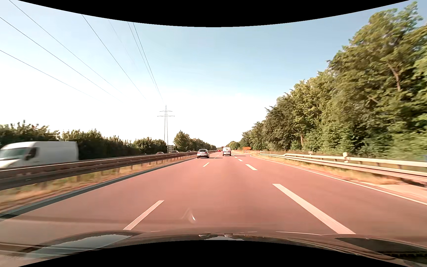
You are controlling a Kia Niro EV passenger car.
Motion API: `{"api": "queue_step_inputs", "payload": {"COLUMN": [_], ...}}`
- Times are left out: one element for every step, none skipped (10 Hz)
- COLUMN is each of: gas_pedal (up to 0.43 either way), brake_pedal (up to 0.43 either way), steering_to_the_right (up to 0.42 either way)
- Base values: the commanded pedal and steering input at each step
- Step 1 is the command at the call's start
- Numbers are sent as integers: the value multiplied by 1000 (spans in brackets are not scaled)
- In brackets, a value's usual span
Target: Follow the waypoints while adhering to traffic rules and regulations
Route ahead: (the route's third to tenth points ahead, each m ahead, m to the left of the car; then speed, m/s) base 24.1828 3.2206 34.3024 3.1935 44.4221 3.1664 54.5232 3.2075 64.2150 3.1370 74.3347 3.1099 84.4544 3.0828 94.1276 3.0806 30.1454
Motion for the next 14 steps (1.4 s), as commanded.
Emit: {"api": "queue_step_inputs", "payload": {"gas_pedal": [87, 87, 87, 87, 87, 87, 87, 87, 87, 87, 87, 87, 87, 87], "brake_pedal": [6, 6, 6, 6, 6, 6, 6, 6, 6, 6, 6, 6, 6, 6], "steering_to_the_right": [-1, -1, -1, -2, -2, -2, -2, -4, -4, -4, -4, -4, -3, -2]}}
